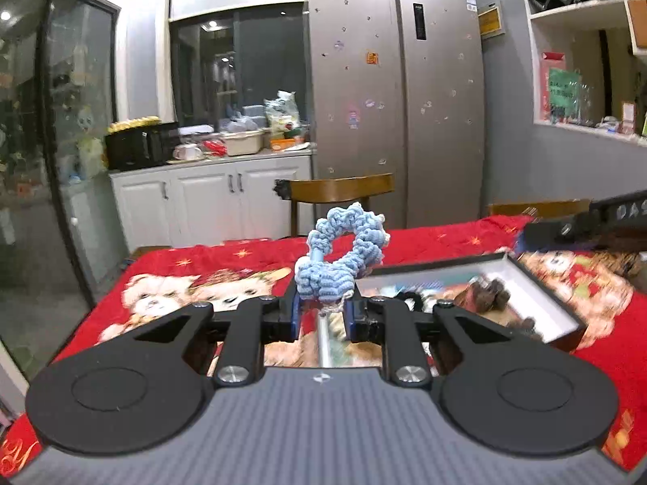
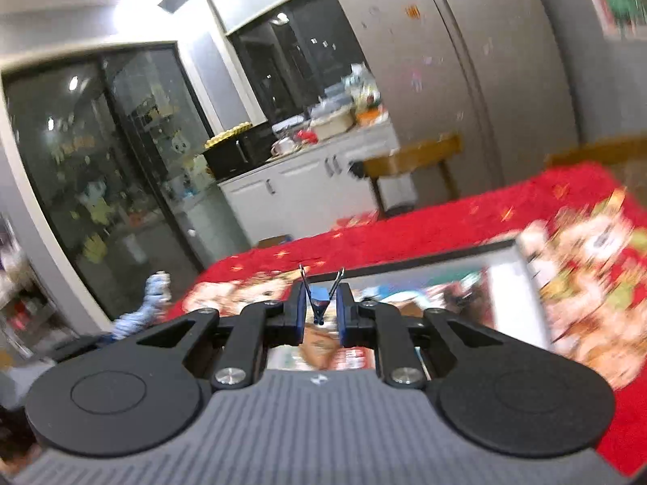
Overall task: Organize objects
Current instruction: 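Lower both held items into the box and open both tools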
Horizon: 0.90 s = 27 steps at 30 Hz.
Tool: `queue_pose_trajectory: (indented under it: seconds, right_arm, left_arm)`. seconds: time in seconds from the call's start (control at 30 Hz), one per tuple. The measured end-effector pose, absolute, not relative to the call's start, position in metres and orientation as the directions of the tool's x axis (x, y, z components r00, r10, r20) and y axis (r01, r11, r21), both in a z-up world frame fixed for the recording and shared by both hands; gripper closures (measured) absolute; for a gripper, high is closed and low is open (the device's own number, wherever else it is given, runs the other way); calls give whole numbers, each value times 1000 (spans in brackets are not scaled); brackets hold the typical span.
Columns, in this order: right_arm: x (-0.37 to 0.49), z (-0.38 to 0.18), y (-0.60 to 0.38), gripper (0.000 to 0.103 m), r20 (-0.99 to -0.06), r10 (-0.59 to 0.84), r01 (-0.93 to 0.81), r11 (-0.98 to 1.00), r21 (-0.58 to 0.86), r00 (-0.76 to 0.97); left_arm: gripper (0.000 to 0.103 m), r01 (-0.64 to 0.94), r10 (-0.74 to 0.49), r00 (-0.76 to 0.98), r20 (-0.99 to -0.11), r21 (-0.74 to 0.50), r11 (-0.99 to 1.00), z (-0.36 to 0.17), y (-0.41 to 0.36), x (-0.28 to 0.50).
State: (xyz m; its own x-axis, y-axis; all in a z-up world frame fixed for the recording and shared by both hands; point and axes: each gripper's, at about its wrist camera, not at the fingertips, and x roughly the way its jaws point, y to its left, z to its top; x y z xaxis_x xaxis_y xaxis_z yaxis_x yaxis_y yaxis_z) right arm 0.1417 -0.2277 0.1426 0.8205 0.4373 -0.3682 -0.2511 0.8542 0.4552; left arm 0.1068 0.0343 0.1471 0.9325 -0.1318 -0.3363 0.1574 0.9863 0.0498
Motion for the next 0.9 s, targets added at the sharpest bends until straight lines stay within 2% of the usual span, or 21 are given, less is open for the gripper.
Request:
queue_pose_trajectory:
  seconds: [0.2, 0.43, 0.57, 0.7, 0.9]
  right_arm:
    - [163, 137, -209, 85, -412, 425, -234, 868, 438, 806]
    - [183, 110, -199, 85, -471, 455, -238, 860, 451, 756]
    - [192, 95, -196, 85, -493, 467, -246, 859, 449, 734]
    - [201, 83, -183, 85, -533, 464, -263, 873, 412, 708]
    - [204, 70, -168, 85, -576, 445, -264, 889, 373, 685]
  left_arm:
    - [80, 191, -184, 923, -339, -14, 982, 155, 30, 129]
    - [80, 188, -200, 906, -373, -69, 980, 112, 31, 151]
    - [80, 185, -187, 890, -415, -46, 982, 89, 29, 160]
    - [80, 231, -239, 866, -440, -73, 970, 70, 25, 165]
    - [80, 209, -202, 873, -443, -34, 977, 48, 14, 166]
